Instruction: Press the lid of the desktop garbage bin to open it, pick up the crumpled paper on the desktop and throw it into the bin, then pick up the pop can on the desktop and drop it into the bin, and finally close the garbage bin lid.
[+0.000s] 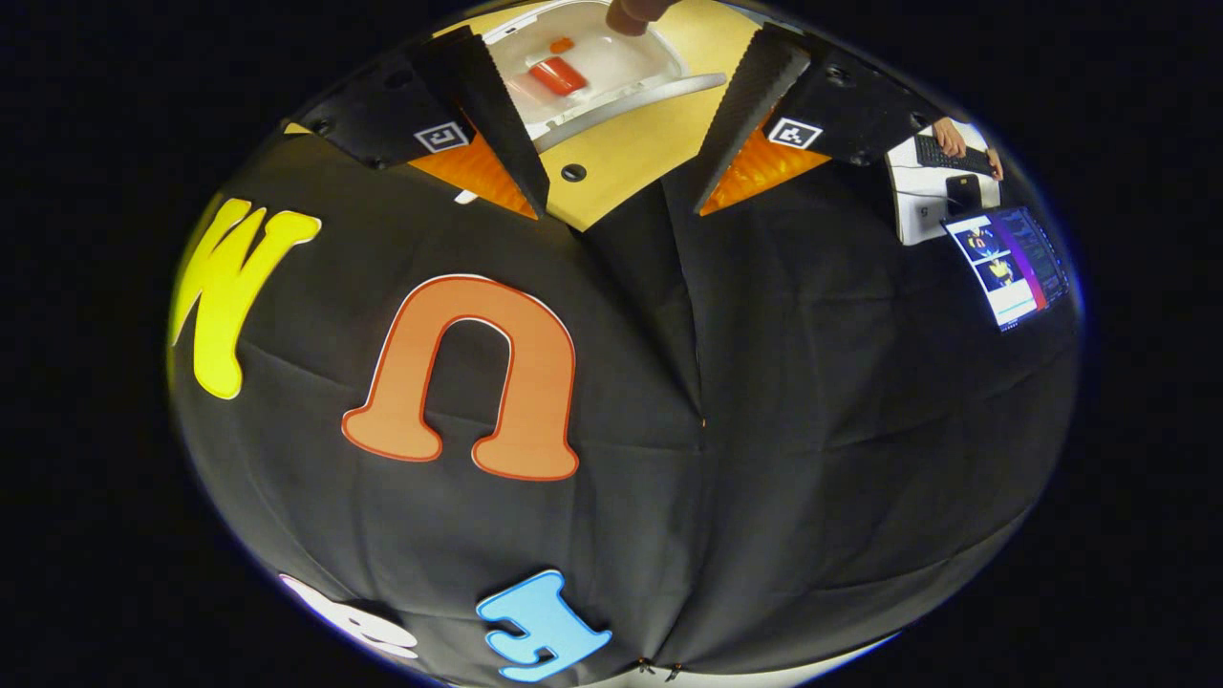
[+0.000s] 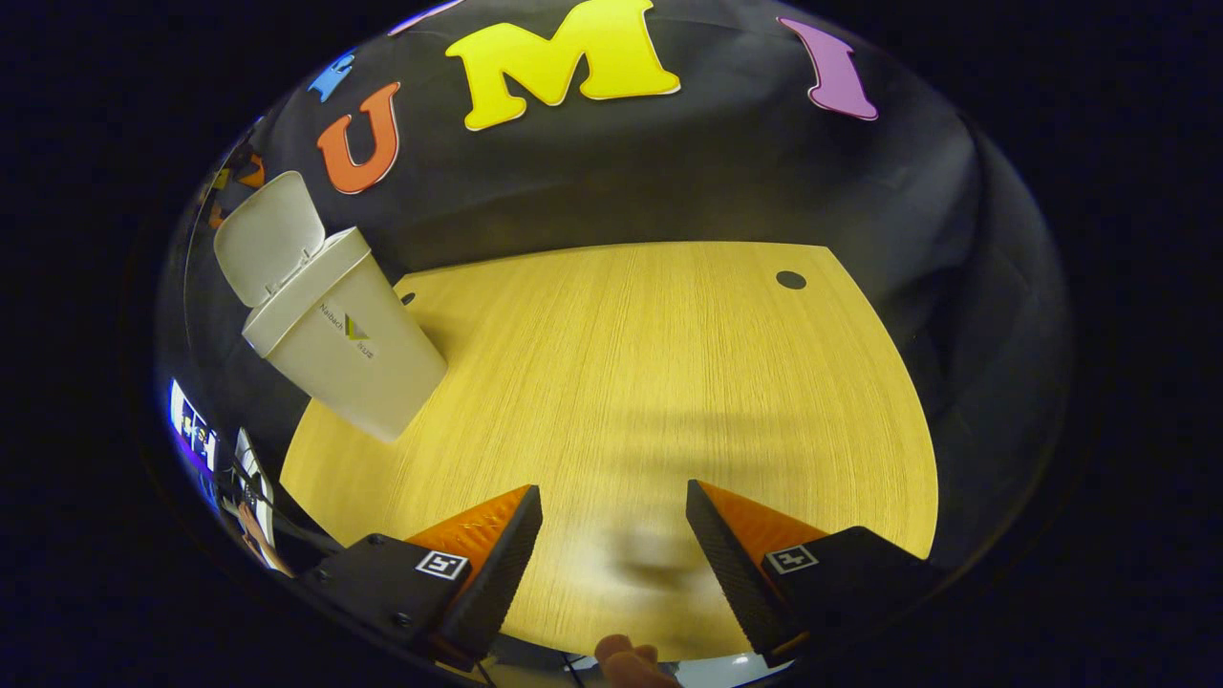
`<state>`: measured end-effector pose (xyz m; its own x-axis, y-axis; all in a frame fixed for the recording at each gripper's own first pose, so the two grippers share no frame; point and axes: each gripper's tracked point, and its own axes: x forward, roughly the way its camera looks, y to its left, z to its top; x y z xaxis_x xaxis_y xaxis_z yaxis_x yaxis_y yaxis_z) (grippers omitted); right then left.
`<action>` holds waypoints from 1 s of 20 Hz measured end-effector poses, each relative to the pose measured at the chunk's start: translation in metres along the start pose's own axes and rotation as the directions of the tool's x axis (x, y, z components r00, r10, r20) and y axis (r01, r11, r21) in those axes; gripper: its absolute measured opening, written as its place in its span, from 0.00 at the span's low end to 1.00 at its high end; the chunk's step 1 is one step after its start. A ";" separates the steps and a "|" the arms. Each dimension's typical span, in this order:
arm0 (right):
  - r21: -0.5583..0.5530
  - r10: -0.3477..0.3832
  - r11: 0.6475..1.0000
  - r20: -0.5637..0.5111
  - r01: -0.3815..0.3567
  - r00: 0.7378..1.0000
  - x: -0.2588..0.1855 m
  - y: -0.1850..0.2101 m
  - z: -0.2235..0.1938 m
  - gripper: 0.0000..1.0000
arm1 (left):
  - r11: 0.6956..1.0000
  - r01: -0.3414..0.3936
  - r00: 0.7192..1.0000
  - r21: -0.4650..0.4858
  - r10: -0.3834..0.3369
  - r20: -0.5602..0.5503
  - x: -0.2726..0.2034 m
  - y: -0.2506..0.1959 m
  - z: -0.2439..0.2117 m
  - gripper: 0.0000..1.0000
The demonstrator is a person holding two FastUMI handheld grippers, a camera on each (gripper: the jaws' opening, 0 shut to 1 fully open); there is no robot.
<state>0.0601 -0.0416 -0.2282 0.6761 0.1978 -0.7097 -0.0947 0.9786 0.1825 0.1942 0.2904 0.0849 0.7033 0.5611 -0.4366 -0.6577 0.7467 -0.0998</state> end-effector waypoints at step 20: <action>-0.166 0.077 0.983 0.015 -0.073 0.997 0.015 0.006 0.005 0.96 | 0.995 0.024 0.999 -0.097 -0.028 -0.039 -0.055 -0.065 -0.129 0.95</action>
<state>0.0731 -0.0332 -0.2346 0.6781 0.2714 -0.6831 -0.2635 0.9573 0.1188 0.1635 0.1649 0.0003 0.7102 0.5260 -0.4680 -0.6638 0.7217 -0.1962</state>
